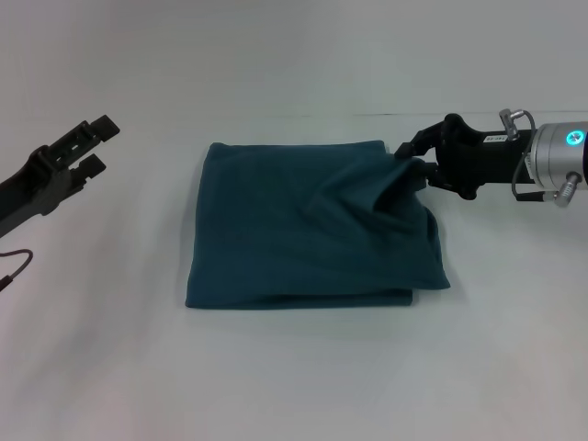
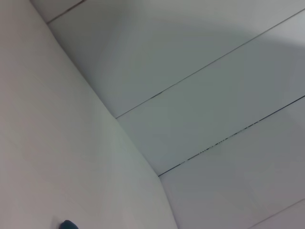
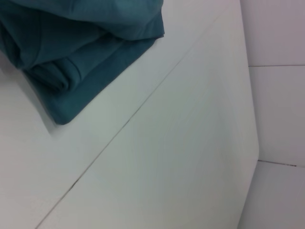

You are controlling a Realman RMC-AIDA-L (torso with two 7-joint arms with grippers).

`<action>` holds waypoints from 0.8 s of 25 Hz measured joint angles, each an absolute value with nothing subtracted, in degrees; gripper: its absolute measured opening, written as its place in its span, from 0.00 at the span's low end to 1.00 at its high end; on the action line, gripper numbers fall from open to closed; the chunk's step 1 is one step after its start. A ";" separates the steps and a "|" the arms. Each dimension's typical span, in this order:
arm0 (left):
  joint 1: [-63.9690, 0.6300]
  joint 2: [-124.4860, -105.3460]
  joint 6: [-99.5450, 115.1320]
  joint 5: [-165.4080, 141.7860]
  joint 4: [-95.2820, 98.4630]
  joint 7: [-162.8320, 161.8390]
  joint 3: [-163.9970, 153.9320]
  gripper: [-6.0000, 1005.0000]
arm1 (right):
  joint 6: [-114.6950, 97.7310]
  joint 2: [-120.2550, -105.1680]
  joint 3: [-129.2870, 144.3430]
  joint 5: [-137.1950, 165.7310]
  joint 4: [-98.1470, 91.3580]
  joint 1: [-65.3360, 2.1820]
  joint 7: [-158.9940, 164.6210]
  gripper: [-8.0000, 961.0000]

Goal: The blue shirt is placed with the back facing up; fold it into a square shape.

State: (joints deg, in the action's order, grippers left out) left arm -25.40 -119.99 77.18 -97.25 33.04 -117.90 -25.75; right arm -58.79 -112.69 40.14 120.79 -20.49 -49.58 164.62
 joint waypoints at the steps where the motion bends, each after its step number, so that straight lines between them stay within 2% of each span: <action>1: -25.39 -119.98 77.10 -97.23 33.04 -117.85 -25.75 0.93 | -58.81 -112.69 40.14 120.73 -20.58 -49.62 164.45 0.41; 6: -25.23 -120.06 76.70 -97.20 33.04 -117.72 -25.65 0.93 | -59.50 -112.68 40.17 120.66 -22.77 -49.67 162.99 0.18; 17: -25.05 -119.97 76.83 -97.11 33.04 -117.51 -24.27 0.93 | -60.99 -111.92 40.61 120.71 -25.00 -51.73 153.56 0.01; 20: -25.04 -119.91 76.83 -97.11 33.04 -117.51 -24.26 0.93 | -60.23 -111.84 41.74 121.03 -25.08 -52.69 149.80 0.01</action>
State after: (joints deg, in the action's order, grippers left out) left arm -25.03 -119.91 76.83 -97.11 33.04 -117.51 -24.26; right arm -60.23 -111.84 41.74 121.03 -25.08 -52.69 149.80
